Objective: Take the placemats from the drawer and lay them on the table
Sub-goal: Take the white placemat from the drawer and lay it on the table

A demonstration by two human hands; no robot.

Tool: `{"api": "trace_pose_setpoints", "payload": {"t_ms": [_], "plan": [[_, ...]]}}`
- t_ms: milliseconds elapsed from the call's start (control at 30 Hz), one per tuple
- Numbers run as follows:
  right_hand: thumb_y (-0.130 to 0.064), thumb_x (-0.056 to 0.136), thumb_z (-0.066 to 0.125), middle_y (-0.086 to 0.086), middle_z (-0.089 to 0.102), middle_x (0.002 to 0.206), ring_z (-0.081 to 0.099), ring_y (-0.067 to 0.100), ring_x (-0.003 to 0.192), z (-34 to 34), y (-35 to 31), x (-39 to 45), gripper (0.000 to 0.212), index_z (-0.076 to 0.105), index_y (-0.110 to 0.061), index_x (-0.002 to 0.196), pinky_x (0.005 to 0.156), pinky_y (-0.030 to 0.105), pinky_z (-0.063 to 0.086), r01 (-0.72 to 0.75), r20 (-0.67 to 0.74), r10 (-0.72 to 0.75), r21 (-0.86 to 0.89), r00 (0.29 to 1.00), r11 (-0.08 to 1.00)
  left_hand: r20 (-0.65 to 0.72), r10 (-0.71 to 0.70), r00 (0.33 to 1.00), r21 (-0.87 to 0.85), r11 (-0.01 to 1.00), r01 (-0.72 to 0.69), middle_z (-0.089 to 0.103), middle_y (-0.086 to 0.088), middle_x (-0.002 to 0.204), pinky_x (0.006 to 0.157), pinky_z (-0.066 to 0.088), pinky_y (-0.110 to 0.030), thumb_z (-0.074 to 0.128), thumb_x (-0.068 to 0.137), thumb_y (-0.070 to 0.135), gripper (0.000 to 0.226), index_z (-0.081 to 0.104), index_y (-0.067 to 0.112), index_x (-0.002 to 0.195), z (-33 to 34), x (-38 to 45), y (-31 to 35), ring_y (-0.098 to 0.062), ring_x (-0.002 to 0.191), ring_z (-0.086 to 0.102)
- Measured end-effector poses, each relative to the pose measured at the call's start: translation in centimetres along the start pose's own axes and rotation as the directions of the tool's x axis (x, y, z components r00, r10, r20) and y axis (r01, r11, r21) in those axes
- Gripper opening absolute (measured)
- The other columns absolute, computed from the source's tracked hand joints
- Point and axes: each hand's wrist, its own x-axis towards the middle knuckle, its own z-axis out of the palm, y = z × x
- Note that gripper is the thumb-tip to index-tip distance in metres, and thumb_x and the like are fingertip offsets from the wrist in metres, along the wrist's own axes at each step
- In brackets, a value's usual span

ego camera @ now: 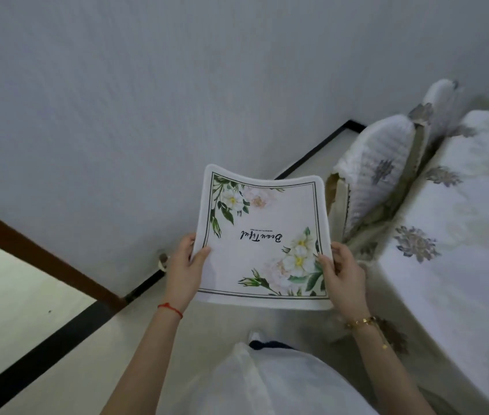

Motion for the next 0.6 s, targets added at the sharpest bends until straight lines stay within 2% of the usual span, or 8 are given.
{"api": "trace_pose_setpoints", "payload": {"t_ms": [100,200,300,367,500,600], "plan": [[-0.017,0.091,0.059,-0.010,0.068,0.091,0.063,-0.007,0.082,0.0,-0.6,6.1,0.018,0.055,-0.017,0.109,0.066,0.011,0.050,0.011,-0.063,-0.012,-0.019,0.998,1.000,0.041,0.012,0.999,-0.029,1.000,-0.011,0.066,0.012,0.103,0.083,0.049,-0.016,0.058,0.091,0.007,0.018,0.057,0.022,0.102,2.7,7.0,1.9,-0.001,0.096,0.063],[-0.018,0.091,0.060,-0.009,0.068,0.085,0.063,0.000,0.075,0.3,-0.6,10.8,0.021,0.056,-0.014,0.111,0.060,0.009,0.046,-0.002,-0.142,-0.004,-0.039,0.990,0.999,0.107,0.030,0.994,-0.070,0.997,-0.023,0.066,0.013,0.103,0.080,0.048,-0.011,0.057,0.092,0.006,0.018,0.057,0.022,0.102,5.2,13.1,3.3,0.004,0.093,0.063],[-0.021,0.092,0.059,-0.015,0.066,0.084,0.062,-0.002,0.076,0.7,-0.4,14.9,0.021,0.056,-0.017,0.113,0.060,0.013,0.049,-0.052,-0.215,0.040,-0.048,0.976,0.997,0.167,0.061,0.984,-0.088,0.995,-0.046,0.065,0.013,0.101,0.078,0.047,-0.007,0.057,0.091,0.004,0.017,0.057,0.014,0.105,8.1,19.2,3.9,0.011,0.088,0.062],[-0.021,0.092,0.058,-0.019,0.065,0.086,0.063,-0.004,0.077,1.0,0.0,17.7,0.021,0.057,-0.018,0.112,0.063,0.017,0.052,-0.082,-0.277,0.070,-0.031,0.958,0.996,0.213,0.092,0.973,-0.106,0.992,-0.071,0.066,0.012,0.100,0.079,0.048,-0.009,0.058,0.091,0.004,0.016,0.058,0.011,0.105,10.2,23.4,4.2,0.009,0.088,0.063],[-0.023,0.092,0.058,-0.019,0.066,0.088,0.064,-0.003,0.080,1.5,0.5,23.7,0.020,0.057,-0.022,0.112,0.065,0.030,0.057,-0.160,-0.426,0.148,0.008,0.893,0.987,0.347,0.150,0.926,-0.117,0.986,-0.115,0.067,0.011,0.100,0.080,0.052,-0.015,0.059,0.090,0.004,0.015,0.059,0.012,0.103,15.1,32.8,5.4,0.004,0.088,0.064],[-0.025,0.091,0.058,-0.015,0.068,0.091,0.065,0.000,0.081,1.9,0.4,28.2,0.021,0.056,-0.023,0.112,0.069,0.033,0.057,-0.221,-0.538,0.217,0.057,0.815,0.974,0.460,0.191,0.867,-0.082,0.982,-0.173,0.068,0.013,0.101,0.084,0.054,-0.024,0.062,0.089,0.008,0.017,0.060,0.015,0.104,19.1,40.0,7.3,-0.001,0.092,0.066]]}}
